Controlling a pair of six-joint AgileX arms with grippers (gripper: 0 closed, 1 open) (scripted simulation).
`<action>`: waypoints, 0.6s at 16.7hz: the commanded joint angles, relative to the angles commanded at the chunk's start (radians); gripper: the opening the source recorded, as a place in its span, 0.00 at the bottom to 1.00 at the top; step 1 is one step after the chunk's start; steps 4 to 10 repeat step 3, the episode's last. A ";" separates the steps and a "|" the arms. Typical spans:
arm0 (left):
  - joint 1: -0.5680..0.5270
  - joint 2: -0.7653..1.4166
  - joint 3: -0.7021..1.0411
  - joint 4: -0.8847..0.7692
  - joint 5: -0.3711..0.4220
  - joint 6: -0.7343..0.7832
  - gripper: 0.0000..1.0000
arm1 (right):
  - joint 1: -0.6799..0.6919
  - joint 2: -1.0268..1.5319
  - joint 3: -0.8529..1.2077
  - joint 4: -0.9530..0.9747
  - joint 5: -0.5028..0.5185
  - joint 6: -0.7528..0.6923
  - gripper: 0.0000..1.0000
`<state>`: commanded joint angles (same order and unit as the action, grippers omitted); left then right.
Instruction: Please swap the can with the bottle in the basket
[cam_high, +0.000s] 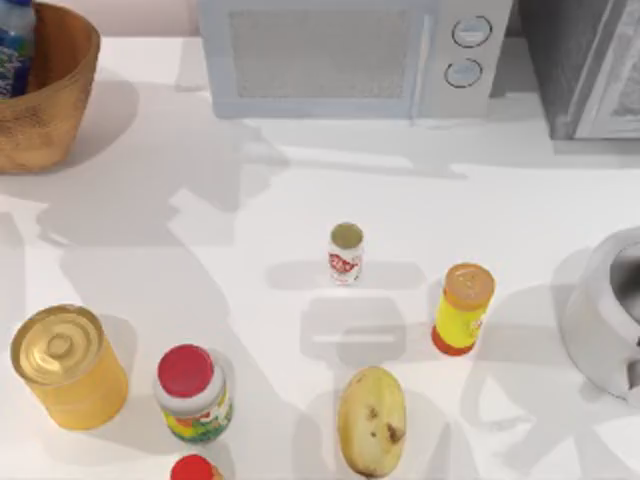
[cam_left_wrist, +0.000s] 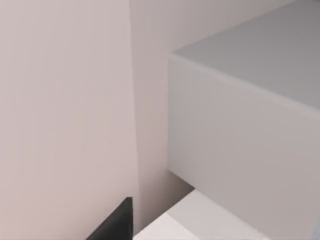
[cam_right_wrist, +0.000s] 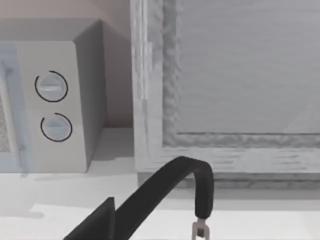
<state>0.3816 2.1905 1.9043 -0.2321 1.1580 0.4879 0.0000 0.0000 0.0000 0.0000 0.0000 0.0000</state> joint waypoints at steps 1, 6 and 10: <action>0.000 0.000 0.000 0.000 0.000 0.000 1.00 | 0.000 0.000 0.000 0.000 0.000 0.000 1.00; 0.000 0.000 0.000 0.000 0.000 0.000 1.00 | 0.000 0.000 0.000 0.000 0.000 0.000 1.00; 0.000 0.000 0.000 0.000 0.000 0.000 1.00 | 0.000 0.000 0.000 0.000 0.000 0.000 1.00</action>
